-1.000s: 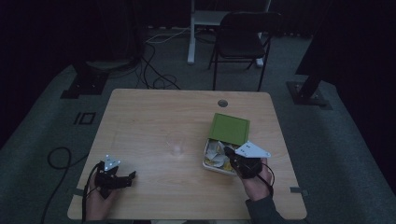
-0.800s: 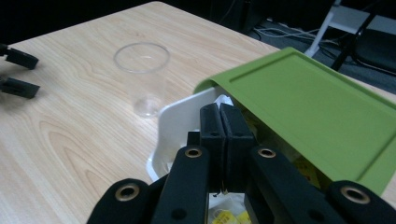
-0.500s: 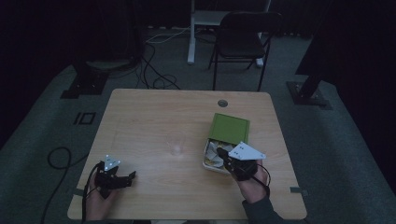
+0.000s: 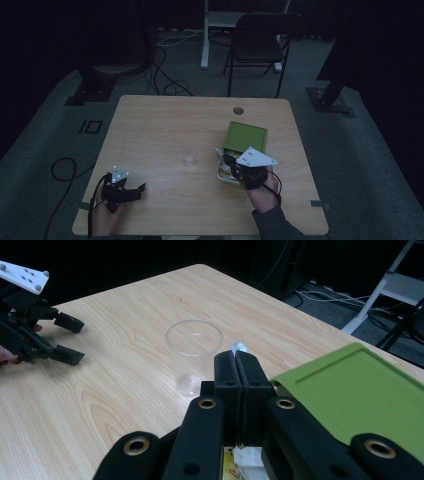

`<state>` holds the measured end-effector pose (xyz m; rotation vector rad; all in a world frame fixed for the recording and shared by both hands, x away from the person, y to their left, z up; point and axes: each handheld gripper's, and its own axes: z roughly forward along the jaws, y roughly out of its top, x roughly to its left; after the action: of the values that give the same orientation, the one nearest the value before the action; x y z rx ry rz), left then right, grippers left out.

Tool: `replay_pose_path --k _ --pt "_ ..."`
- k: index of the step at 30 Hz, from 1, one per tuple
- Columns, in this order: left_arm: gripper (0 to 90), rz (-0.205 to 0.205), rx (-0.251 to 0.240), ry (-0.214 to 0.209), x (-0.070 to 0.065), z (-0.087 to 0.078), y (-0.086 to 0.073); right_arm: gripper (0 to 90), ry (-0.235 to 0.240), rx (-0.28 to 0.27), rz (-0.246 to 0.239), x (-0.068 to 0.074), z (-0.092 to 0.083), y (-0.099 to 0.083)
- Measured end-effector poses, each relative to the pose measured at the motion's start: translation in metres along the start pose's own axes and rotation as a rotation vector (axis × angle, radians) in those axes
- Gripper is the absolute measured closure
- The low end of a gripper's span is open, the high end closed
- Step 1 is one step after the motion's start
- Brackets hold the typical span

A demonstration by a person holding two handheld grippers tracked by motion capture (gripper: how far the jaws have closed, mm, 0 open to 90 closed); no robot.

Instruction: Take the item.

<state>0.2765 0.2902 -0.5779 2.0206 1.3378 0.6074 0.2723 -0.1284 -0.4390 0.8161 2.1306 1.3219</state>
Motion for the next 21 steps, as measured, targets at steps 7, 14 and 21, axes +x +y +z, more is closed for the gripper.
replay_pose_path --k 7,14,21 --pt "10.7 0.0 0.001 0.0 0.0 0.0 0.0 89.5 0.011 -0.008 -0.004 0.003 0.006 0.005" --pt "10.6 0.0 0.001 -0.001 0.0 0.0 0.0 89.5 0.017 -0.018 -0.006 0.004 0.009 0.011" --pt "10.6 -0.004 -0.002 -0.001 0.0 0.0 0.0 89.5 0.025 -0.033 -0.013 0.006 0.012 0.019"
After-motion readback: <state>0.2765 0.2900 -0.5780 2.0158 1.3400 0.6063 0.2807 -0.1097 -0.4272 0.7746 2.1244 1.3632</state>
